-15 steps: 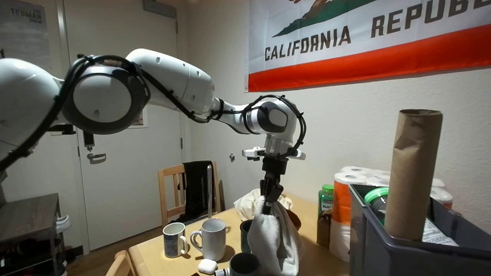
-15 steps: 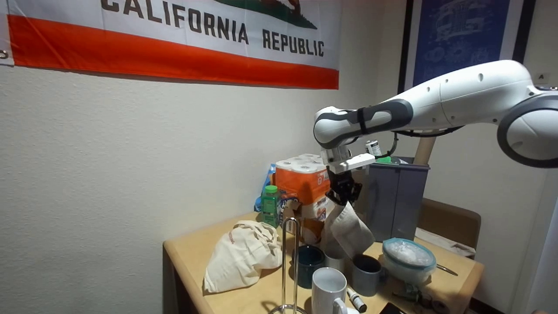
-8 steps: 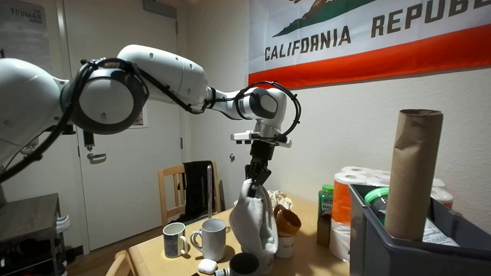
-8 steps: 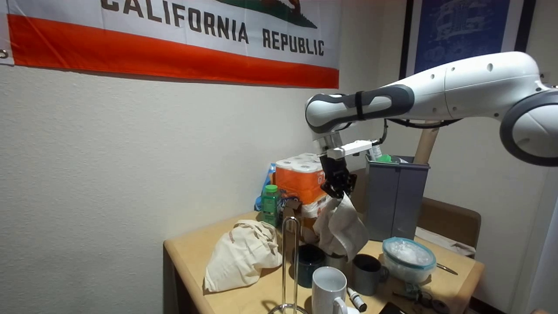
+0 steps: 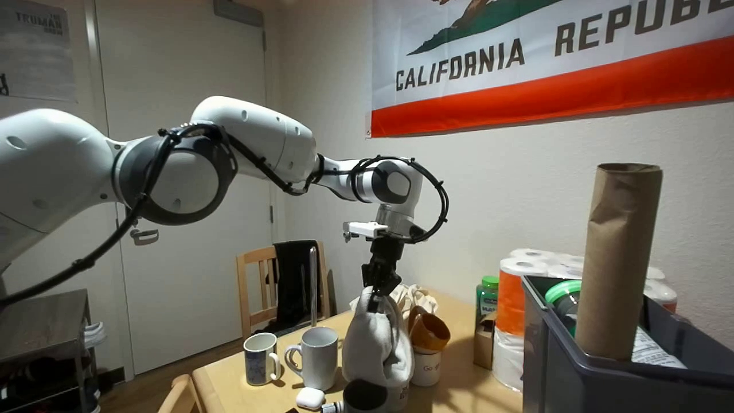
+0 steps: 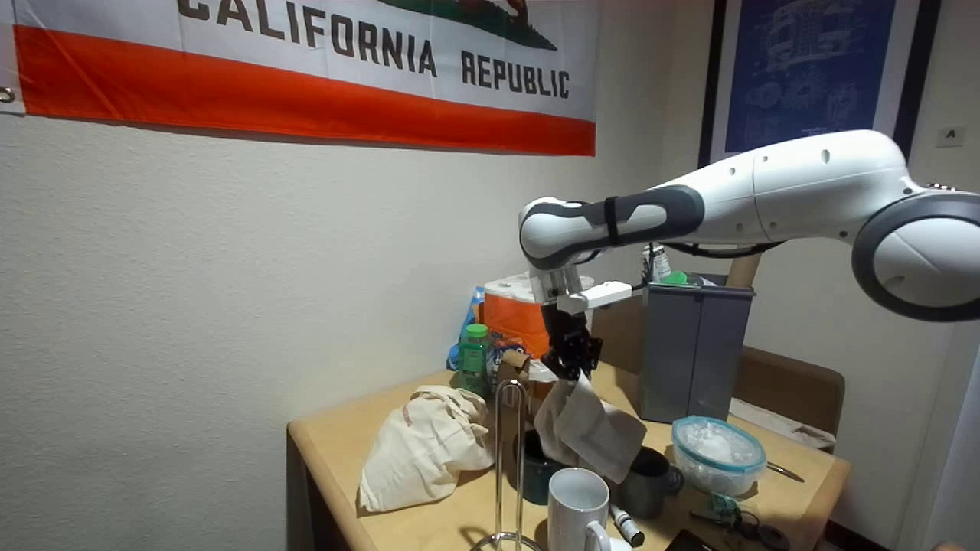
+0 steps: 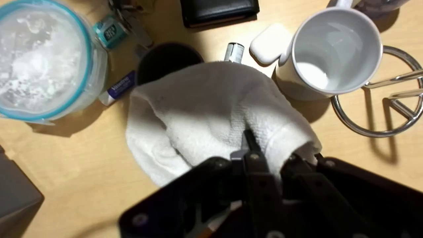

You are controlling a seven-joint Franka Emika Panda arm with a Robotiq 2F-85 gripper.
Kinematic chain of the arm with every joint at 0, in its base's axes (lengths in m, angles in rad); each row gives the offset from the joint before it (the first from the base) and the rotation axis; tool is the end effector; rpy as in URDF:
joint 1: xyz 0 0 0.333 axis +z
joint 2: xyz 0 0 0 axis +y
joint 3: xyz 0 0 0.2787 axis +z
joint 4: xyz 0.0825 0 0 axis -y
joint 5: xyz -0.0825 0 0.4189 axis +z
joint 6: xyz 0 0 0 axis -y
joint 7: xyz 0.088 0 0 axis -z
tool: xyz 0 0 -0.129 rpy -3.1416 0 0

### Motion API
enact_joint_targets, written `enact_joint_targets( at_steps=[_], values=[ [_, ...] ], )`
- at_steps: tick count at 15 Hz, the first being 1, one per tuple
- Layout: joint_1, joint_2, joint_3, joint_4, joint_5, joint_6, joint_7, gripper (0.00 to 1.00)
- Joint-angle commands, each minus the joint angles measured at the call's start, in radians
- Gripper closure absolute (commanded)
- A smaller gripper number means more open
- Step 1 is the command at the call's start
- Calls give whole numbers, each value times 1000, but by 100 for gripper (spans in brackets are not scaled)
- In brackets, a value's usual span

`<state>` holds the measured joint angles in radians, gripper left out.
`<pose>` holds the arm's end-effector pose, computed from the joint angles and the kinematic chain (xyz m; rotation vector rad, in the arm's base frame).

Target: Pick up the towel from the table, wipe the black cup and put the towel back on the table

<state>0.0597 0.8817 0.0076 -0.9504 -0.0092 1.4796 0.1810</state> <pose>0.7301 0.0463 0.2666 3.0431 -0.1746 -0.5381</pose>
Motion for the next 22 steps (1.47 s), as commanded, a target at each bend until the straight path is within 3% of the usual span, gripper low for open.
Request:
enact_joint_targets(
  at_steps=[1, 14, 22],
  values=[
    [-5, 72, 21, 71, 20, 74, -18, 98],
    [-23, 227, 70, 142, 43, 279, -20, 98],
    [-35, 266, 89, 132, 54, 301, -21, 98]
  ],
)
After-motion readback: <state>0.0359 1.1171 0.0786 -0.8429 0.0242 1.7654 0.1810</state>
